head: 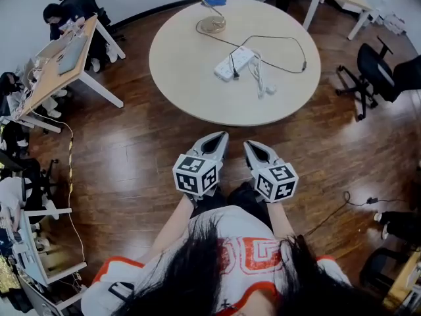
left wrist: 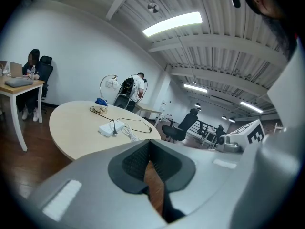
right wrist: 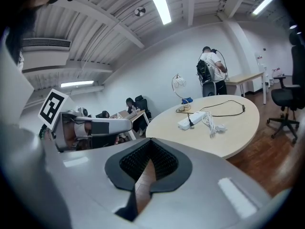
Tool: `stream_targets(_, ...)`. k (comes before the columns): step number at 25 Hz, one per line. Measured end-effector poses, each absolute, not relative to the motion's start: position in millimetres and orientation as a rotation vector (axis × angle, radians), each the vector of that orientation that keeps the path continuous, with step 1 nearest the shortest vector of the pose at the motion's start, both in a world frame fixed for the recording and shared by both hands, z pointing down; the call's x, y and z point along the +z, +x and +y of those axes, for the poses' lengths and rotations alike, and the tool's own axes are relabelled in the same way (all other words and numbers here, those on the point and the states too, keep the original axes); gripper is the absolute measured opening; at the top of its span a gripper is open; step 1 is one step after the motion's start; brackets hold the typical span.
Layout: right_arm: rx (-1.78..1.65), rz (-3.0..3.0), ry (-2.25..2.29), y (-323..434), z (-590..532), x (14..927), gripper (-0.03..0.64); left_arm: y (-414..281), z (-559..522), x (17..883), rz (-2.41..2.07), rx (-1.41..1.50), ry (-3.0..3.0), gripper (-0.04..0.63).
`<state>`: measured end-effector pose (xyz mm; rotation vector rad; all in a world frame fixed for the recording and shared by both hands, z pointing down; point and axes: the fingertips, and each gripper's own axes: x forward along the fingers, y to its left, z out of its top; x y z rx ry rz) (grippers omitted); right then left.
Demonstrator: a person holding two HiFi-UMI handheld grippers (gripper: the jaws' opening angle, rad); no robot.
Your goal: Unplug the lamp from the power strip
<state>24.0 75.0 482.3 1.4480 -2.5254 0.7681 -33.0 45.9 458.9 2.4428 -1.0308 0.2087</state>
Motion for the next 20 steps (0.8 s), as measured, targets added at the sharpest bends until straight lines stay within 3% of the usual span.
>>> stream_targets(12, 0.74, -2.497, 1.494, -24.2, 90.9, 484.1, 0.0, -83.6, 62.9, 464.3, -0.994, 0.189, 2.445, 0.0)
stream_targets(20, 0.758, -2.468, 1.539, -12.6, 97.8, 488.3, 0.0, -69.2, 64.8, 462.9, -0.944, 0.166, 2.47, 0.0)
